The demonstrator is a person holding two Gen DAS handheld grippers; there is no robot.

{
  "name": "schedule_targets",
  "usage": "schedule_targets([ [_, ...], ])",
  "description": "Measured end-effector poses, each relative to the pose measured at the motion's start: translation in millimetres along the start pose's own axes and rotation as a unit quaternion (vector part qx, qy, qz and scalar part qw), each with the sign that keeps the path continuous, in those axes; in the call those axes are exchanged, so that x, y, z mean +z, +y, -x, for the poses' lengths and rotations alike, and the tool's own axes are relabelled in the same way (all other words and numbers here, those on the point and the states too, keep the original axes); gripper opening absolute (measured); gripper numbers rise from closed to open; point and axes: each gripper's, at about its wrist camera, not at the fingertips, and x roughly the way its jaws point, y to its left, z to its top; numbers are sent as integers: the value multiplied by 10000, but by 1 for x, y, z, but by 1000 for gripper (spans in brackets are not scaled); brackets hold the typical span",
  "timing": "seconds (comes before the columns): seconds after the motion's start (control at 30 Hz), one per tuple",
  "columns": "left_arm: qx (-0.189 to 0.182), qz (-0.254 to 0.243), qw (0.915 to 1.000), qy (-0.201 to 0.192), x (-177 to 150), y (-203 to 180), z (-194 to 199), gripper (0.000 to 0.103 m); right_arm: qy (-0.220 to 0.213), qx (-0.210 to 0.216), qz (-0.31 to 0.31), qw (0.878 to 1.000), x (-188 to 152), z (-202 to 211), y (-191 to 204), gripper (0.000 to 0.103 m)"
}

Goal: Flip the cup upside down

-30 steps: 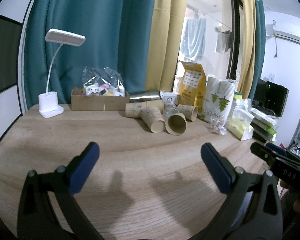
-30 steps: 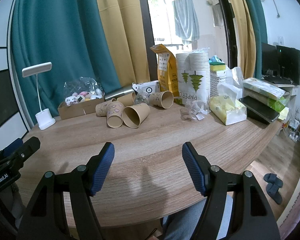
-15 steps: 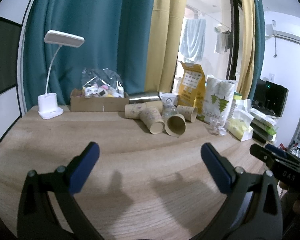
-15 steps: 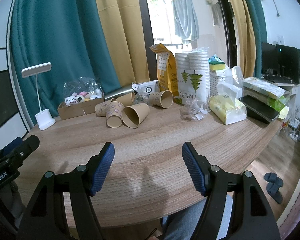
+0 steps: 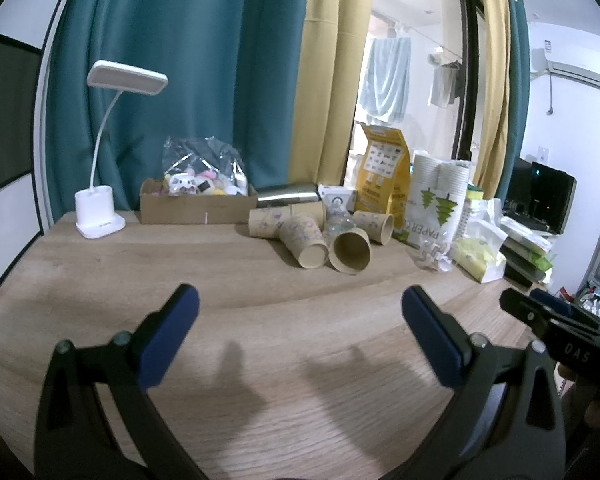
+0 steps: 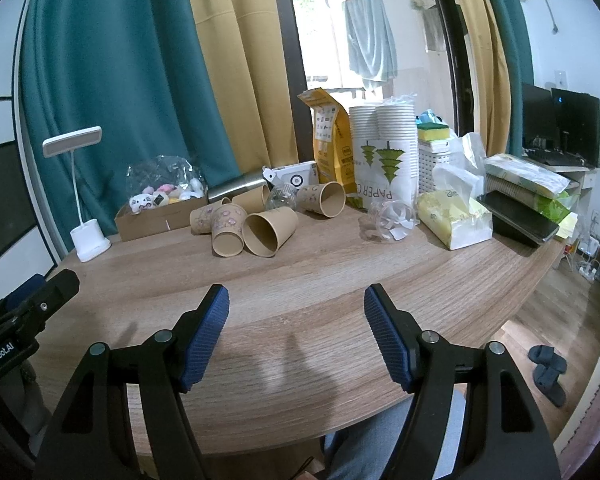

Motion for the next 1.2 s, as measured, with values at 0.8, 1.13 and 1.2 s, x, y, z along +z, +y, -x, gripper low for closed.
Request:
schedule_targets([
  [0.8,-90,37,9987,506,-2,-3,-25,102,155,131,-177,9996,-5,-10,-9,73],
  [1.13,-409,206,9833,1763,21,-14,-100,102,503,317,-582,9965,9,-52,-45,73],
  [1.2,-521,374,9764,2061,32,-15,-118,102,534,284,-675,9959,15,-63,-55,73],
])
